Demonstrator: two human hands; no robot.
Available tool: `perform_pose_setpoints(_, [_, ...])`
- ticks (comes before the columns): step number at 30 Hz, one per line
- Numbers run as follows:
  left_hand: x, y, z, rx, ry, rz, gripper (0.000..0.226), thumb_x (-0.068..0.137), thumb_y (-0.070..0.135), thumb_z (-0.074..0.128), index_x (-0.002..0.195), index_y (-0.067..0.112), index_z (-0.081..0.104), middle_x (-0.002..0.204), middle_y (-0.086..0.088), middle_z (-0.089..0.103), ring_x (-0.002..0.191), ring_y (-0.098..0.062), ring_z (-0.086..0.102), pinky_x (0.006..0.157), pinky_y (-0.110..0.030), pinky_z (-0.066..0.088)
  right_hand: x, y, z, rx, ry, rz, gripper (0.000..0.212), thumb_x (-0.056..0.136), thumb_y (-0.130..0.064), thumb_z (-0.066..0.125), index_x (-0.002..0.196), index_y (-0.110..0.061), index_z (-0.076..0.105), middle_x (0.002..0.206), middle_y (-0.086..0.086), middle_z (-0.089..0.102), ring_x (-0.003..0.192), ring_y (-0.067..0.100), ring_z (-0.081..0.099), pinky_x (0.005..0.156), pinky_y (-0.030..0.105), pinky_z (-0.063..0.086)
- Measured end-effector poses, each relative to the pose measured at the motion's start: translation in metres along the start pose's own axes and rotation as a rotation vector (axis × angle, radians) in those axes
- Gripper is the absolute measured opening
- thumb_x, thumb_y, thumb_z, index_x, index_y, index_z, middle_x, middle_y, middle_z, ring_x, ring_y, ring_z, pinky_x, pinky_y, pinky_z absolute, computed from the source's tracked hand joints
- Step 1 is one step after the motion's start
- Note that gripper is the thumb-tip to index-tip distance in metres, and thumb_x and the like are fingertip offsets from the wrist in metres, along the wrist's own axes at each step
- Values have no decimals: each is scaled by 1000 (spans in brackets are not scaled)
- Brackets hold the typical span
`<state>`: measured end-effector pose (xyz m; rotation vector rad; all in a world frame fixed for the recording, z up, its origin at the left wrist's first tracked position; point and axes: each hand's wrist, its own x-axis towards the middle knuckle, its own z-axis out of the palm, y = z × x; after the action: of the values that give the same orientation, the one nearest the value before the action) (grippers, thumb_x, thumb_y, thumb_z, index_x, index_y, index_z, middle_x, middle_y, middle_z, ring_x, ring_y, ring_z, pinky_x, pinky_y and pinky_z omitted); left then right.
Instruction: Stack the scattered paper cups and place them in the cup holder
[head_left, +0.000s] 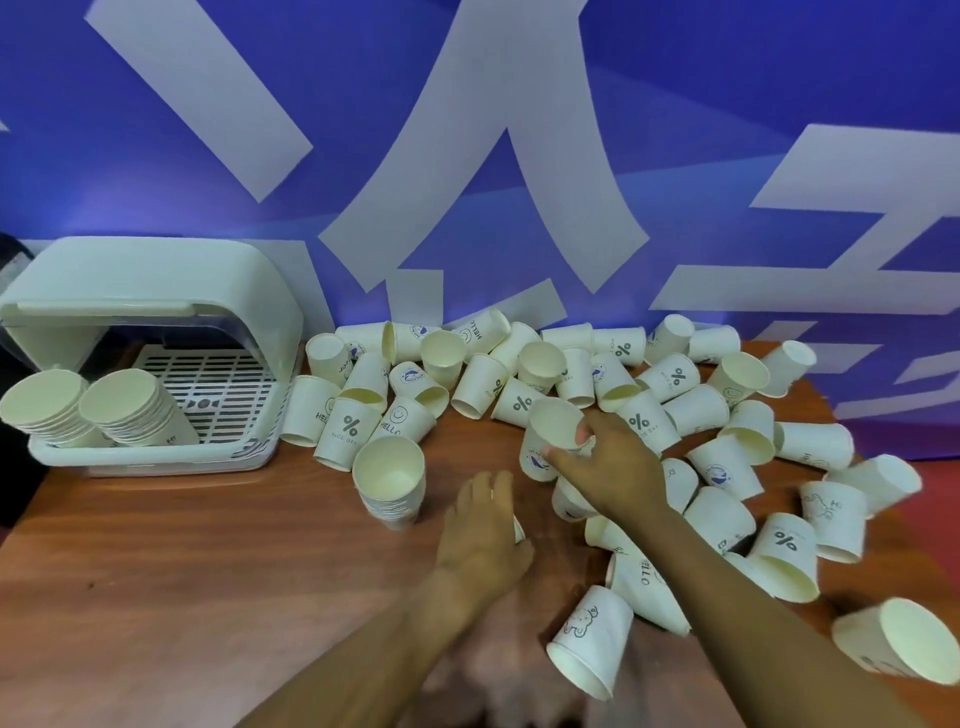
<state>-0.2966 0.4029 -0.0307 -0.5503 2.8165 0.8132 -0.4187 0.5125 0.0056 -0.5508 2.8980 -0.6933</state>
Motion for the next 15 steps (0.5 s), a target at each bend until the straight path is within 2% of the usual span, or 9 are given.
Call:
perform_pose_setpoints(4, [17, -10, 16, 150, -128, -126, 88, 83, 45, 62, 149, 19, 10, 152, -10, 19, 140, -32, 20, 110, -44, 29, -5, 14, -9, 28, 15, 16, 40, 74, -53, 70, 86, -21, 48, 95, -5, 54, 85, 16, 53, 67, 29, 38])
perform_pose_setpoints(8, [22, -12, 23, 213, -219, -165, 91, 83, 50, 61, 150, 24, 5, 146, -9, 29, 131, -31, 34, 104, -43, 34, -9, 22, -11, 55, 12, 3, 40, 74, -53, 69, 86, -21, 48, 96, -6, 54, 84, 15, 55, 67, 31, 43])
perform_pose_setpoints(11, [21, -13, 23, 190, -222, -156, 87, 85, 50, 60, 150, 23, 9, 143, -8, 36, 126, -29, 41, 101, -41, 37, -10, 24, -14, 80, 18, -20, 40, 75, -53, 69, 85, -20, 48, 94, -5, 54, 83, 16, 56, 66, 32, 44])
perform_pose_setpoints(15, [14, -12, 12, 113, -177, -141, 87, 84, 48, 61, 149, 21, 11, 144, -6, 35, 127, -28, 41, 100, -40, 39, -10, 19, -21, 81, 27, -22, 38, 76, -51, 69, 84, -22, 47, 91, -7, 54, 81, 15, 55, 61, 28, 36])
